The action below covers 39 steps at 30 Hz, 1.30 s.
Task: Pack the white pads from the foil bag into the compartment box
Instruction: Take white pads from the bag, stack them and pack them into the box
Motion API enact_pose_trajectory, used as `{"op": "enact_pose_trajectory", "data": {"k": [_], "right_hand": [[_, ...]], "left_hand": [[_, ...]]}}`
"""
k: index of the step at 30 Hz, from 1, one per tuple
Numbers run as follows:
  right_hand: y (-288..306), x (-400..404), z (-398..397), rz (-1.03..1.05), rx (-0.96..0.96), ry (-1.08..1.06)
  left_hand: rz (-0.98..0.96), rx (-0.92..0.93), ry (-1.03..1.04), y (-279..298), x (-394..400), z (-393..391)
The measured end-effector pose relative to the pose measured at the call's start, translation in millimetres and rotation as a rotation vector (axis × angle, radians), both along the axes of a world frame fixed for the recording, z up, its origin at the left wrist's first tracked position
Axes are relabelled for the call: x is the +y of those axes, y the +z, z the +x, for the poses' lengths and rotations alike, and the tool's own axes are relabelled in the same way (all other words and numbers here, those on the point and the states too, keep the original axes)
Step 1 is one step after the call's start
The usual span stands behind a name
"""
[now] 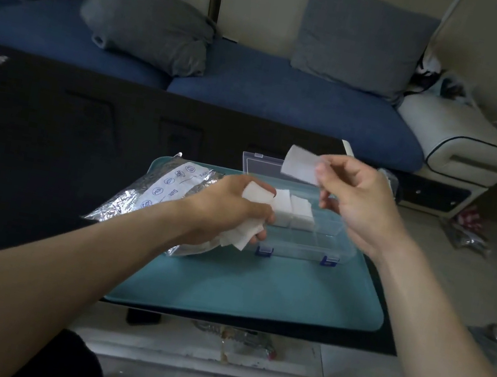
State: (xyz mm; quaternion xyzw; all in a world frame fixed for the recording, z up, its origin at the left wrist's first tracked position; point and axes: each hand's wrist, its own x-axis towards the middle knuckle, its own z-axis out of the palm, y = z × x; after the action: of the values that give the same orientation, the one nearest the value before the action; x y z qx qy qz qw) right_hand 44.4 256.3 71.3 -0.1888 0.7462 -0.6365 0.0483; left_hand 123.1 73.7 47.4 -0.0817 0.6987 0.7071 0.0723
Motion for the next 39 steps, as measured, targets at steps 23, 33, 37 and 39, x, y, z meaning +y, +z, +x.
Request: {"op": "enact_pose_trajectory", "data": {"k": [23, 33, 37, 39], "right_hand": [[-13, -48, 41, 0.059, -0.380, 0.162], [-4, -29, 32, 0.173, -0.344, 0.288], [-3, -20, 24, 0.060, -0.320, 0.314], [-6, -24, 25, 0.037, -0.292, 0.298]], "left_hand": [[0.492, 0.147, 0.311, 14, -3, -9], [0.467, 0.133, 0.545, 18, -25, -14], [0.384, 0.093, 0.500, 18, -18, -11], [0.308, 0.060, 0.459, 17, -10, -9]]}}
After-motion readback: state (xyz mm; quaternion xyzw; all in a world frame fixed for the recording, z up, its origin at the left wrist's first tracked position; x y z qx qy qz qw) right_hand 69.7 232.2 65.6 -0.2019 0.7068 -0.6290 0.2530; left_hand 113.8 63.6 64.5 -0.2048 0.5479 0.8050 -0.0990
